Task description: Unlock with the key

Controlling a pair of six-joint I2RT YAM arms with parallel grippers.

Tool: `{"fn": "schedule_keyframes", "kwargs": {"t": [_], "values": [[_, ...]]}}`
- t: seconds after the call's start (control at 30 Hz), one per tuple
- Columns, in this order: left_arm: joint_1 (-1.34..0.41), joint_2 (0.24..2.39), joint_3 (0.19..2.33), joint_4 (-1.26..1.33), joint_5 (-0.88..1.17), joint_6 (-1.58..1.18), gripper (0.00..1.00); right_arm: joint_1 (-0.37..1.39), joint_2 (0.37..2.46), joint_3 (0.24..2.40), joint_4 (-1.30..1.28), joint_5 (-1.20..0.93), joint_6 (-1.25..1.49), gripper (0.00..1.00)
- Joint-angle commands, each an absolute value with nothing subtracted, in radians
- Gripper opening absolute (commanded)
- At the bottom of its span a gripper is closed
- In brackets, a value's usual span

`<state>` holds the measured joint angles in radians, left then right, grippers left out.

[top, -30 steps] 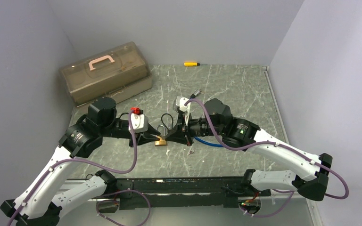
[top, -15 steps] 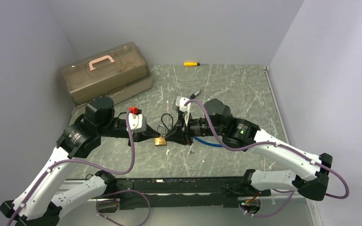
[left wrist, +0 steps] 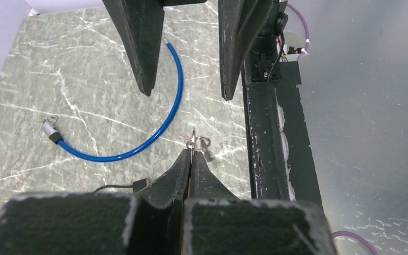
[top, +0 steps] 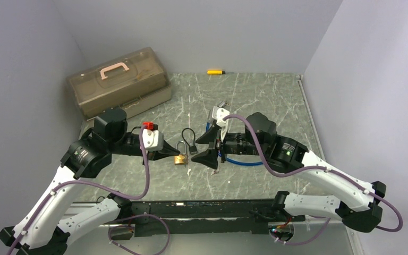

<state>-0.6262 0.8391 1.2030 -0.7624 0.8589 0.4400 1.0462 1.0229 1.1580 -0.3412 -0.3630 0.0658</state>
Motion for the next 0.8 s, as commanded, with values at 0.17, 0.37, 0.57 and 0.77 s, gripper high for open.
{"fn": "schedule_keyframes", "kwargs": {"t": [0.17,0.37,0.57,0.77], "values": [[-0.629,0.854,1.27,-0.781,0.936,0.462,0.0,1.043,1.034,1.164,-0.198,-0.469,0.019,0.67],[-0.629,0.854,1.282,-0.782,0.943,0.457,0.0,1.039,1.066,1.136,-0.125,-0.512,0.017,0.66],[-0.629,0.854,1.288,-0.777,0.95,0.451,0.0,1.036,1.069,1.106,-0.066,-0.509,0.023,0.58],[-0.628,0.855,1.295,-0.766,0.95,0.438,0.0,1.03,1.079,1.093,-0.034,-0.524,0.039,0.46]]}}
